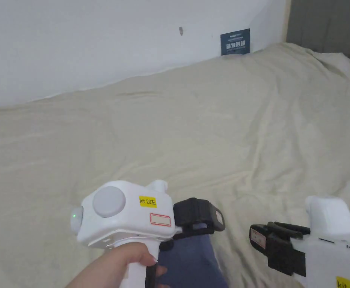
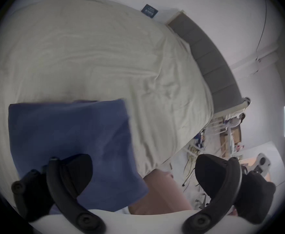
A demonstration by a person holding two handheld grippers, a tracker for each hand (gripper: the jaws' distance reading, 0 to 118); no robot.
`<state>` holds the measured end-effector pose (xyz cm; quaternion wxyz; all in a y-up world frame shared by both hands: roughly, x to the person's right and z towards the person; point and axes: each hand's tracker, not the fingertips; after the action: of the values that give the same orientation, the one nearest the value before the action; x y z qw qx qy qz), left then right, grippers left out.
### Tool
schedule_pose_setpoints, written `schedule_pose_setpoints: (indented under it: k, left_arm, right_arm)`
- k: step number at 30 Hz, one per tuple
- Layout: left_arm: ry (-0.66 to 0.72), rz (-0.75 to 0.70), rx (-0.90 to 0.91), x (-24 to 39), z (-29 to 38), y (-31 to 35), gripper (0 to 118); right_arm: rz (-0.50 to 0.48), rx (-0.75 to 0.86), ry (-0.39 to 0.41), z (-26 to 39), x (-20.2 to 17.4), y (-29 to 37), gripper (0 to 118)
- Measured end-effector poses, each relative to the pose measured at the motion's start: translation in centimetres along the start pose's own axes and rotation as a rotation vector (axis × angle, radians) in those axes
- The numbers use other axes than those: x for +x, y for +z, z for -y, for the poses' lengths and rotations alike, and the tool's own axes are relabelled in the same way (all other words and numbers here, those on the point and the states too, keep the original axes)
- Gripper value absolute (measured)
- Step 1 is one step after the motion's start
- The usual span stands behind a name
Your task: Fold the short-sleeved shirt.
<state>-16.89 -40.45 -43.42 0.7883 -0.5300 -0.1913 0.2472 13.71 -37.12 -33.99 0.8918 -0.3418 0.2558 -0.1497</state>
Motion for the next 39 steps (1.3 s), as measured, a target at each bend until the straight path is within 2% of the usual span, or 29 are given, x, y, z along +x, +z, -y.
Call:
schedule_pose_setpoints:
  k: [8,9,10,11,12,16,20,24,27,29,30,33,34,36,39]
  left_arm:
    - [0.003,-0.224,0.132,-4.0,1.9,8.2,118]
    - [-0.020,-0.208,0.146,-4.3,2.4,8.7,106]
    - [-0.049,-0.193,0.174,-4.3,2.7,8.8,77]
    - [-0.063,-0.229,0.161,-4.0,2.8,8.3,28]
    - [-0.059,-0.254,0.134,-3.8,3.0,7.3,0]
    - [-0.031,-0.090,0.059,-2.3,2.7,2.1,0]
    - [-0.013,-0.152,-0.049,-0.7,2.0,-5.1,0]
    - [0.042,-0.123,-0.126,0.3,1.6,-9.2,0]
    - [0.134,0.004,-0.090,0.7,1.8,-9.0,0]
    - [0.108,0.112,0.055,1.2,2.5,-6.5,0]
    - [0.051,0.102,0.171,2.0,3.0,-4.1,0]
    - [-0.176,-0.103,0.545,3.6,5.4,4.6,0]
    - [-0.197,-0.175,0.674,3.7,6.7,7.4,0]
    - [-0.181,-0.255,0.860,3.3,9.2,12.1,0]
    - [-0.136,-0.354,1.133,2.4,13.0,17.8,0]
  right_arm:
    - [-0.001,-0.004,-0.043,0.4,1.0,-0.9,0]
    - [-0.006,-0.005,-0.047,0.5,1.0,-0.9,0]
    - [-0.010,-0.006,-0.050,0.5,1.0,-0.9,0]
    - [-0.015,-0.010,-0.052,0.7,1.0,-1.1,0]
    - [-0.017,-0.015,-0.051,0.7,1.0,-1.1,0]
    - [-0.010,-0.026,-0.039,0.8,1.1,-1.2,0]
    - [-0.001,-0.023,-0.048,0.6,1.3,-0.7,0]
    - [0.020,-0.012,-0.044,0.1,1.7,-0.3,0]
    - [0.017,-0.004,-0.070,-0.3,2.0,-0.2,0]
    - [-0.002,0.004,-0.093,-0.8,2.1,0.1,0]
    - [-0.015,0.012,-0.098,-1.1,2.0,0.4,0]
    - [-0.043,0.048,-0.076,-2.0,1.3,1.5,0]
    - [-0.056,0.068,-0.059,-2.2,0.9,1.9,0]
    - [-0.080,0.125,-0.028,-2.5,-0.3,2.7,0]
    - [-0.095,0.285,0.070,-2.3,-2.8,4.2,0]
